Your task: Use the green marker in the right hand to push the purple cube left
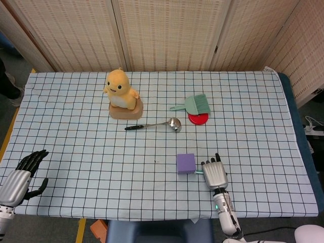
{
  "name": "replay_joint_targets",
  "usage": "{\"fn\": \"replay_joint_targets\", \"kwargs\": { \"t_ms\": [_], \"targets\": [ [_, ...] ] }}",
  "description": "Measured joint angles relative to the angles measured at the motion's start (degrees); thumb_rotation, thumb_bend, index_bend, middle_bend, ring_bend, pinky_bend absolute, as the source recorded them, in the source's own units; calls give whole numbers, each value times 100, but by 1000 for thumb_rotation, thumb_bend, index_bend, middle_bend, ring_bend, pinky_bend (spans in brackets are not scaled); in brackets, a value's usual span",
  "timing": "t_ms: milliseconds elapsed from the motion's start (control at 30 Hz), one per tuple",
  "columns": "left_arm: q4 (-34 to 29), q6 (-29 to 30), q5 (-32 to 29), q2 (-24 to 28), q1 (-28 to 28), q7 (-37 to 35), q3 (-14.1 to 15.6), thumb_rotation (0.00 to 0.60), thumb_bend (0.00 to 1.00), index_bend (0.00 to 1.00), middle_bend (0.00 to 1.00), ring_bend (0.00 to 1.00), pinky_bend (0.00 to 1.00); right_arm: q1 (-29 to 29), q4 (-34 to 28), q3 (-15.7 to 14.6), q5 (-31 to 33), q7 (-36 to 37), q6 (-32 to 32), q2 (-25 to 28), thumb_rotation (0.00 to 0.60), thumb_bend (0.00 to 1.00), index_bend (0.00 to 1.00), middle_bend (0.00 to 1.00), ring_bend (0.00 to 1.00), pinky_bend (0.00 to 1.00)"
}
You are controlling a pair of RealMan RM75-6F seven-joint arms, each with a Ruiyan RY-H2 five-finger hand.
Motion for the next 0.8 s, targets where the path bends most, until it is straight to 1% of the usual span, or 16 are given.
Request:
{"fn": "replay_joint_targets", "kwargs": {
  "t_ms": [67, 133, 233, 267, 333, 367, 467, 567, 800],
  "targets": [
    [-3, -2, 3, 1, -2, -4, 0, 600, 482, 19, 14, 0, 86, 3, 10, -8, 2, -2, -6, -6, 600, 315, 574, 575, 326, 158],
    [-3, -6, 6, 0, -5, -3, 2, 600, 482, 21, 14, 0, 87, 2, 17, -14, -14, -5, 8, -9, 600, 317, 591, 596, 359, 172],
    [8, -29, -6, -7, -14, 17, 3, 600, 483, 27, 14, 0, 87, -5, 39, -25, -24, -8, 24, -15, 600, 322, 653, 659, 425, 213],
    [17, -55, -21, -10, -20, 33, 3, 600, 483, 28, 14, 0, 87, -5, 49, -28, -21, -24, 28, -14, 600, 326, 697, 698, 470, 248],
    [-2, -91, -28, 8, -17, 54, 5, 600, 483, 30, 14, 0, 87, -6, 55, -31, 12, -50, 22, -12, 600, 337, 772, 755, 526, 294],
    [-22, -76, -28, 18, -15, 61, 5, 600, 484, 30, 14, 0, 87, -5, 67, -33, 29, -69, 20, -11, 600, 349, 838, 799, 561, 318],
    [-65, -47, -29, 34, -12, 75, -1, 600, 483, 33, 13, 0, 87, -7, 116, -39, -40, -37, 43, -16, 600, 379, 955, 874, 613, 353],
    [-58, -32, -32, 30, -6, 64, -6, 600, 483, 34, 14, 0, 87, -24, 122, -37, -160, 131, 70, 11, 600, 396, 994, 901, 625, 365],
    [-51, -23, -30, 7, -5, 100, -13, 600, 484, 38, 14, 0, 87, -77, -61, 6, -436, 508, 147, 299, 600, 411, 1000, 910, 625, 369]
  ]
}}
